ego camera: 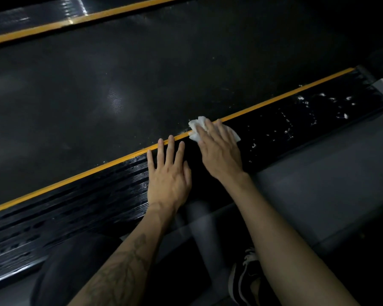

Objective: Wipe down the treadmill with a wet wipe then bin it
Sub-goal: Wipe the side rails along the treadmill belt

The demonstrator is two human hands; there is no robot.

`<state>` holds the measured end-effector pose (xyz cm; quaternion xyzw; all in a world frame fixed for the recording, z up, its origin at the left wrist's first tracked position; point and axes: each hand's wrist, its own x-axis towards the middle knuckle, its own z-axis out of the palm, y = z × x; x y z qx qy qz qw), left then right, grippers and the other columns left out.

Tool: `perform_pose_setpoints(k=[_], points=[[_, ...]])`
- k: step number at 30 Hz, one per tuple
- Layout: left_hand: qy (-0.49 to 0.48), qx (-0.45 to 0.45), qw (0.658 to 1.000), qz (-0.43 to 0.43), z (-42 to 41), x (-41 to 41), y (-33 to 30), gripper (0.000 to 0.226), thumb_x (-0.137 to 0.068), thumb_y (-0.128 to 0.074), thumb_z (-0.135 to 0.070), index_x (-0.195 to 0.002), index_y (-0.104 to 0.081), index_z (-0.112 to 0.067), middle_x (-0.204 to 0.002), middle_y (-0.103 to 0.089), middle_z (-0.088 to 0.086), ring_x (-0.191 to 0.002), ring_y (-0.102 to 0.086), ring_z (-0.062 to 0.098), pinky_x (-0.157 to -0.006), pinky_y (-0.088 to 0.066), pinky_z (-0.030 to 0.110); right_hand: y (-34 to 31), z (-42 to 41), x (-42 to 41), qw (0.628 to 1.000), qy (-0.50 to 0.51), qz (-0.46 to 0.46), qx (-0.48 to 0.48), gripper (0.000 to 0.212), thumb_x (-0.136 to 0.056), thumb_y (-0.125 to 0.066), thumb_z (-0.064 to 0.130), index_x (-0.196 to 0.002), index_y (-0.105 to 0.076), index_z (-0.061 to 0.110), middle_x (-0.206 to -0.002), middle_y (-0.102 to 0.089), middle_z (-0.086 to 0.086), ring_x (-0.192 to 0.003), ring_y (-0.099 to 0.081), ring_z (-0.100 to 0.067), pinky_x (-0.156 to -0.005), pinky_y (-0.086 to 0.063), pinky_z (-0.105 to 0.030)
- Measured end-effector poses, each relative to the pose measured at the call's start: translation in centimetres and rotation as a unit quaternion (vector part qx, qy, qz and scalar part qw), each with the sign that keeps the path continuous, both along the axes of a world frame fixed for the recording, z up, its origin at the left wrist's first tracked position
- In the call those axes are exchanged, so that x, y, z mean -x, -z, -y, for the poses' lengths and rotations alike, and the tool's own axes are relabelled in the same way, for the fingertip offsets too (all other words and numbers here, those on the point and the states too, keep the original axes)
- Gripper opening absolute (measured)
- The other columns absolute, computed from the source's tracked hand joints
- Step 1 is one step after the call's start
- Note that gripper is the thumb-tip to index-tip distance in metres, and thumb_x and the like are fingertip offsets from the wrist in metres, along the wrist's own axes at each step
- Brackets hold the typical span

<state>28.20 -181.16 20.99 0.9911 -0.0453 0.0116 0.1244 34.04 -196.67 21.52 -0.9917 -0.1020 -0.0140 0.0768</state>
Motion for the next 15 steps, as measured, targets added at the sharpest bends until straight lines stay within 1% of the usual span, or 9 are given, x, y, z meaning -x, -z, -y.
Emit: perform_pose_setpoints(k=[1,3,4,6,7,10,12,13,15], points=[[0.001,-0.002,1.0,-0.003,0.0,0.0,0.0,0.061,-0.105,-0.021,-0.04,-0.162,-0.026,-0.02,-0.173,-0.009,0.006,-0.16,0.003,0.027,-0.128,-0.004,0.056,-0.1,0.7,-0.6,1.0,0.006,-0.01,0.009,0.053,-0.108,-0.03,0.031,-0.16,-0.032,0.021,-0.166,-0.03,-0.01,-0.155,-0.022,-0.034,-0.126,-0.02,-0.05],[0.0,-0.004,1.0,-0.004,0.0,0.1,0.0,0.06,-0.105,-0.021,-0.04,-0.163,-0.025,-0.021,-0.173,-0.009,0.005,-0.16,0.003,0.027,-0.128,-0.004,0.055,-0.3,1.8,-0.8,0.998,0.052,-0.02,0.019,0.062,-0.104,-0.014,0.037,-0.162,-0.027,0.018,-0.169,-0.022,-0.01,-0.157,-0.017,-0.032,-0.127,-0.016,-0.047],[0.0,-0.002,1.0,-0.003,0.0,0.1,0.0,0.06,-0.105,-0.021,-0.04,-0.162,-0.026,-0.02,-0.173,-0.009,0.005,-0.16,0.003,0.027,-0.128,-0.004,0.055,-0.3,1.9,-0.4,0.996,0.08,-0.014,0.021,0.064,-0.103,-0.013,0.037,-0.162,-0.024,0.015,-0.17,-0.019,-0.012,-0.157,-0.015,-0.031,-0.128,-0.015,-0.046],[0.0,0.001,1.0,-0.001,0.0,0.1,0.0,0.061,-0.105,-0.021,-0.04,-0.162,-0.027,-0.02,-0.172,-0.01,0.006,-0.16,0.002,0.027,-0.128,-0.004,0.056,-0.1,0.8,1.2,0.993,0.114,-0.003,0.01,0.061,-0.107,-0.021,0.035,-0.162,-0.02,0.009,-0.17,-0.015,-0.016,-0.157,-0.015,-0.032,-0.128,-0.015,-0.046],[0.0,0.002,1.0,0.0,0.0,0.0,0.0,0.061,-0.105,-0.021,-0.04,-0.162,-0.028,-0.019,-0.172,-0.01,0.006,-0.16,0.002,0.027,-0.128,-0.004,0.055,0.2,0.0,1.9,0.994,0.112,0.0,0.003,0.061,-0.107,-0.023,0.035,-0.162,-0.019,0.008,-0.17,-0.014,-0.017,-0.157,-0.015,-0.032,-0.128,-0.016,-0.046],[0.014,0.004,1.0,0.004,0.1,0.0,0.1,0.061,-0.105,-0.02,-0.038,-0.162,-0.028,-0.017,-0.172,-0.01,0.006,-0.16,0.002,0.024,-0.128,-0.004,0.055,0.1,-1.0,1.5,0.998,0.059,-0.002,-0.024,0.062,-0.106,-0.015,0.035,-0.162,-0.021,0.01,-0.169,-0.018,-0.016,-0.157,-0.017,-0.03,-0.127,-0.018,-0.048],[0.038,0.003,0.999,0.01,0.1,0.0,0.2,0.062,-0.105,-0.018,-0.038,-0.162,-0.029,-0.016,-0.172,-0.011,0.005,-0.16,0.0,0.024,-0.128,-0.007,0.055,-0.2,-0.1,0.3,0.999,0.044,-0.011,-0.011,0.059,-0.107,-0.019,0.034,-0.162,-0.022,0.012,-0.169,-0.018,-0.014,-0.157,-0.015,-0.028,-0.128,-0.016,-0.046],[0.049,0.001,0.999,0.014,0.0,0.0,0.2,0.062,-0.105,-0.018,-0.039,-0.161,-0.03,-0.016,-0.172,-0.013,0.005,-0.16,-0.001,0.023,-0.128,-0.007,0.055,-0.2,0.6,-0.1,0.999,0.052,-0.013,-0.007,0.058,-0.108,-0.022,0.034,-0.162,-0.022,0.012,-0.17,-0.017,-0.014,-0.157,-0.014,-0.028,-0.128,-0.013,-0.045],[0.06,-0.004,0.998,0.018,0.0,0.0,0.2,0.061,-0.106,-0.019,-0.039,-0.161,-0.031,-0.016,-0.172,-0.015,0.005,-0.16,-0.002,0.023,-0.128,-0.008,0.055,-0.1,1.5,0.3,0.995,0.102,-0.012,-0.013,0.059,-0.109,-0.023,0.034,-0.162,-0.02,0.01,-0.171,-0.012,-0.014,-0.158,-0.011,-0.027,-0.129,-0.011,-0.044]])
